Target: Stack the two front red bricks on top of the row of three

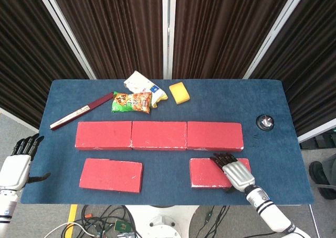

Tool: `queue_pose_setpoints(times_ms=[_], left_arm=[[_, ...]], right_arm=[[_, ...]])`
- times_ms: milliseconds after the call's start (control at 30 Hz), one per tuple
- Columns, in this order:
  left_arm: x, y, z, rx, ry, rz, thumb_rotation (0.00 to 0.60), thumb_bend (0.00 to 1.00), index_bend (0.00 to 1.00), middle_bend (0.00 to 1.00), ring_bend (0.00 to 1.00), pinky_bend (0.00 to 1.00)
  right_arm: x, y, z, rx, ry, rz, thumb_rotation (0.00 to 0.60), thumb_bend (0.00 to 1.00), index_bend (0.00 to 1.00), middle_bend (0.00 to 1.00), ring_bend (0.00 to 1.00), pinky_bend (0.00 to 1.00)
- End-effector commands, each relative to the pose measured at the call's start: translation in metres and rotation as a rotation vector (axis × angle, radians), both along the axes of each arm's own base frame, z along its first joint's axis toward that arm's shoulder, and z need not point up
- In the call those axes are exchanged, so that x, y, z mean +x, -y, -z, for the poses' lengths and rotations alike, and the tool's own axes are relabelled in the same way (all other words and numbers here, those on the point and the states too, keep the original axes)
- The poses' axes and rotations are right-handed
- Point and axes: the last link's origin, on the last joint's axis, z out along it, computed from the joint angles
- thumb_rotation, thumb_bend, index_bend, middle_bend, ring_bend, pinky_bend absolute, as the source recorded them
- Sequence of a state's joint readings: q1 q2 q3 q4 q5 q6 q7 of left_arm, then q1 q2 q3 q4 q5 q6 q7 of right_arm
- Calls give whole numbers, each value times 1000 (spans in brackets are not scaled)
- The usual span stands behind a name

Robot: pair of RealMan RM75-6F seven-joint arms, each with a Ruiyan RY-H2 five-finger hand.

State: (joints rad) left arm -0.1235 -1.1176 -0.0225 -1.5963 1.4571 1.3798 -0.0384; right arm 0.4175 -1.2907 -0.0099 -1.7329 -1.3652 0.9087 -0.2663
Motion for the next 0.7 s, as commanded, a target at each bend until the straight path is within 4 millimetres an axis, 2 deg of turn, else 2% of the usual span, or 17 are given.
queue_pose_setpoints(times_ms=[33, 700], left_arm=[[0, -1, 0, -6, -8, 4, 600, 0, 8, 0, 0, 0], [-1, -2, -1, -14, -6, 7, 600, 0, 8, 0, 0, 0]], right_arm=[[0, 3, 2, 5, 5, 8, 600, 0, 0, 0, 0, 0], [5, 8, 17, 44, 7, 31, 600, 0, 0, 0, 0, 0]])
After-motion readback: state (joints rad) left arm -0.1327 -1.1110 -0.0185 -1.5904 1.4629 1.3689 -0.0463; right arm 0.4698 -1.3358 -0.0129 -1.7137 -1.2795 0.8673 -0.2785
